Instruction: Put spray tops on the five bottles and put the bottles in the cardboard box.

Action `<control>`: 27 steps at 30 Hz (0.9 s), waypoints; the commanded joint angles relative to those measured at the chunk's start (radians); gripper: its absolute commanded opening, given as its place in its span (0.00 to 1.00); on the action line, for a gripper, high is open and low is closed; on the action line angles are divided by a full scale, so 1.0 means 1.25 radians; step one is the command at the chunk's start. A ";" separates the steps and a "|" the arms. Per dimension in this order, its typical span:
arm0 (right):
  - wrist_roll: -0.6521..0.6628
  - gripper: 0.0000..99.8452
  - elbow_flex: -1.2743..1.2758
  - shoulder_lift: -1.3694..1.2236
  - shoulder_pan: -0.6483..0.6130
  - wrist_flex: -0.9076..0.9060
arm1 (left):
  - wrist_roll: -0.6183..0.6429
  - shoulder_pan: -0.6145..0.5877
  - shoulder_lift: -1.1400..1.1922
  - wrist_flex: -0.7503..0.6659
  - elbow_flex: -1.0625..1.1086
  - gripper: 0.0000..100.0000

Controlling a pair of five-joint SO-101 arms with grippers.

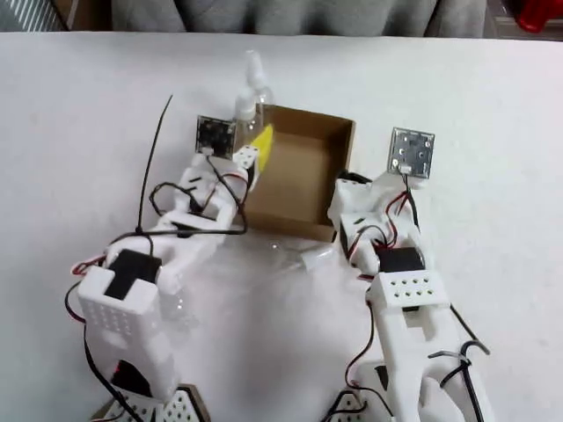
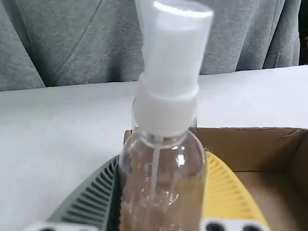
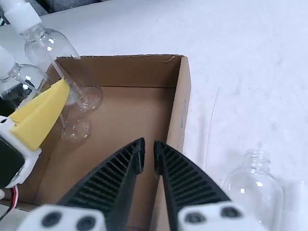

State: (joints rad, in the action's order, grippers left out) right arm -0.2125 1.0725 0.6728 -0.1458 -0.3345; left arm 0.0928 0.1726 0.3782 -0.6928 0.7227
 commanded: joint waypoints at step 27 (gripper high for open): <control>0.000 0.02 -0.049 0.001 -0.006 0.014 | 0.059 0.002 -0.012 0.039 -0.015 0.21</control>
State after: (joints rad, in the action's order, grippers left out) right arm -0.2140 1.0725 0.6728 -0.1458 -0.3345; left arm 0.1619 0.1680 0.3798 -0.6912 0.7227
